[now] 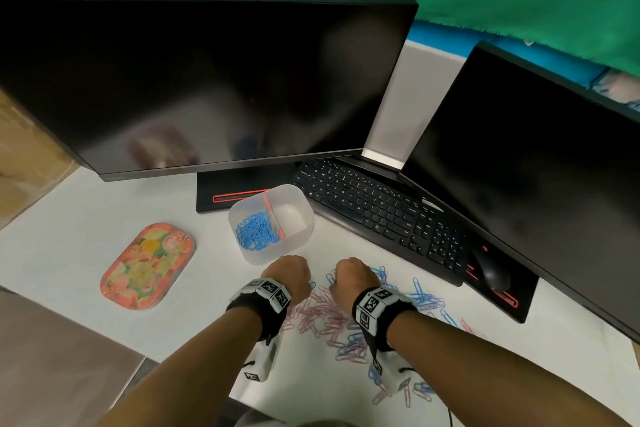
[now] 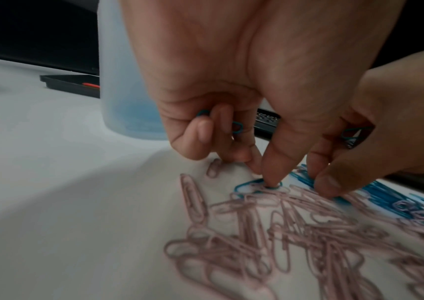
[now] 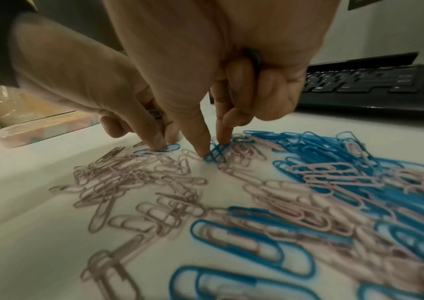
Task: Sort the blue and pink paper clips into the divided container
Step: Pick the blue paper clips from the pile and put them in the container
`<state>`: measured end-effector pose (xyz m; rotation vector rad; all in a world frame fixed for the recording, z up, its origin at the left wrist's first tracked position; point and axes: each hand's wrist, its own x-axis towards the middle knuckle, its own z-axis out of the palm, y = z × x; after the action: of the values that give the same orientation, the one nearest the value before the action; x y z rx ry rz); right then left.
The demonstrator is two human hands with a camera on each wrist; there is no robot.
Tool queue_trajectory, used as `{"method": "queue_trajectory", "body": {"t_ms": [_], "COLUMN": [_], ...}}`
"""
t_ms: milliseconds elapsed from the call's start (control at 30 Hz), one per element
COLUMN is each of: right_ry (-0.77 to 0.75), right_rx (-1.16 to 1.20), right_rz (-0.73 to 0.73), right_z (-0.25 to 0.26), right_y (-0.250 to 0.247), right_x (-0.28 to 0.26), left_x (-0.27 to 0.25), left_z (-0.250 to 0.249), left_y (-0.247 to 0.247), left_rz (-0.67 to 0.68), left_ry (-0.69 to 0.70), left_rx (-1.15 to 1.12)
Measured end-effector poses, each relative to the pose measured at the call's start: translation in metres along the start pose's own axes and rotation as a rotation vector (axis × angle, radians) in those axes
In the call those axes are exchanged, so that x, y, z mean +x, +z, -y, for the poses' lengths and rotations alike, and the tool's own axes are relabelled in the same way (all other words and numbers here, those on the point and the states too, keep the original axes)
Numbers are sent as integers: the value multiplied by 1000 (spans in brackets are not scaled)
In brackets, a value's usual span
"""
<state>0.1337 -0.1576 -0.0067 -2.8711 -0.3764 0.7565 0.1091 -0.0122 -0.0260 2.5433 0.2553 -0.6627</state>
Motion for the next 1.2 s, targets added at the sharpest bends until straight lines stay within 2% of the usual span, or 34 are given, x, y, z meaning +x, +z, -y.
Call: {"method": "queue_trajectory", "body": {"t_ms": [233, 333, 567, 900, 1033, 1200], "right_ry": [-143, -160, -204, -179, -163, -146], "right_rx": [50, 55, 25, 69, 31, -16], "right_rz": [-30, -52, 11, 73, 87, 90], "right_z": [-7, -8, -5, -3, -2, -5], "right_y": [5, 5, 5, 5, 8, 11], "right_x": [-3, -4, -3, -1, -3, -4], "left_x": [0, -1, -4, -9, -13, -16], "left_z": [-3, -5, -5, -7, -8, -5], "left_y": [1, 2, 1, -2, -6, -10], "left_rz": [-19, -14, -10, 19, 42, -5], "left_ry": [13, 13, 6, 25, 45, 25], "left_rx": [90, 130, 198, 224, 168, -86]}}
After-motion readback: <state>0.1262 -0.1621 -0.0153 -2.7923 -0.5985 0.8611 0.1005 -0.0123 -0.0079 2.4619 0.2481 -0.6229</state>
